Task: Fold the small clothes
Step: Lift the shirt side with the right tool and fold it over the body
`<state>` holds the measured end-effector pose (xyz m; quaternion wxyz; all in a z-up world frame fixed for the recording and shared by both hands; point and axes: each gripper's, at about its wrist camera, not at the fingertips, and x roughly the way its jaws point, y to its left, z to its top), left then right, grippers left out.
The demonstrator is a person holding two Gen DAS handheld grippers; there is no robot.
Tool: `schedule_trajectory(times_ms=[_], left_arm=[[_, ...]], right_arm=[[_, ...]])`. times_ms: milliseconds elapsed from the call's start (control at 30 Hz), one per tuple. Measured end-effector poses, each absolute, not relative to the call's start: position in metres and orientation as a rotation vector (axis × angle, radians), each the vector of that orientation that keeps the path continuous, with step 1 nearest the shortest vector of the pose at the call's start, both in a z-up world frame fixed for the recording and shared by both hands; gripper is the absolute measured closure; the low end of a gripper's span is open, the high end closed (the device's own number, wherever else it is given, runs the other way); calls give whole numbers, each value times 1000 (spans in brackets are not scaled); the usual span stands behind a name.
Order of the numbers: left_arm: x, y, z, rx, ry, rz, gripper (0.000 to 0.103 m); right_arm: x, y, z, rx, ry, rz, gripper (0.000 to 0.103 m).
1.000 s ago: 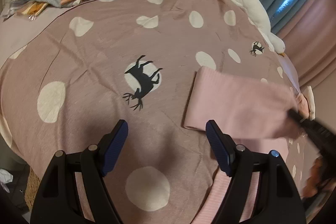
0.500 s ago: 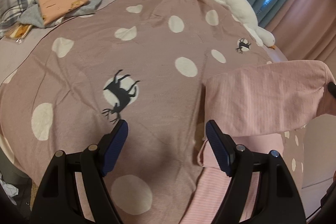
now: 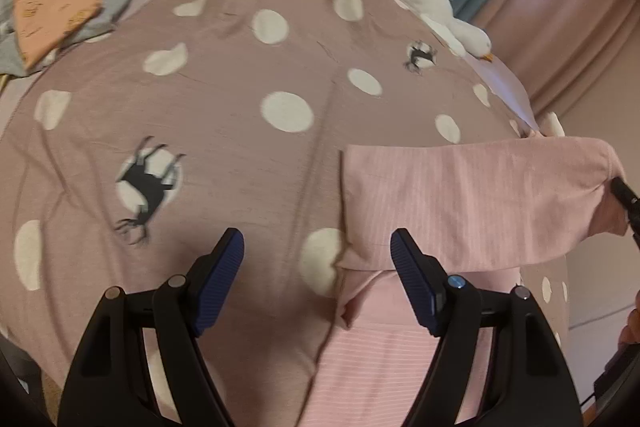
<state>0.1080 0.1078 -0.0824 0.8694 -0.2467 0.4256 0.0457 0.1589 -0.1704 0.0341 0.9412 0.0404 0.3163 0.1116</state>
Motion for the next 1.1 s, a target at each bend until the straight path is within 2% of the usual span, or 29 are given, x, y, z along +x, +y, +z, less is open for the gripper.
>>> schedule_trajectory(times_ms=[67,267,433,533,1100], left_arm=[[114,100,-85,-507,906,73,28],[131,75,-96,-474,949,8,38],[144,56,-113,-474,1012,-58,56],[153,46,-125,-456,1052,-72,62],[168,34,-162,-398,1136,-9,64]], right_arm=[[162,-180,27,91,661,205,92],[167,-203,9,122,705,169,92],[170,-218,-4,146,738,152,92],[172,-226,-12,149,756,141,92],[181,-257,-61,174,879,66,92]])
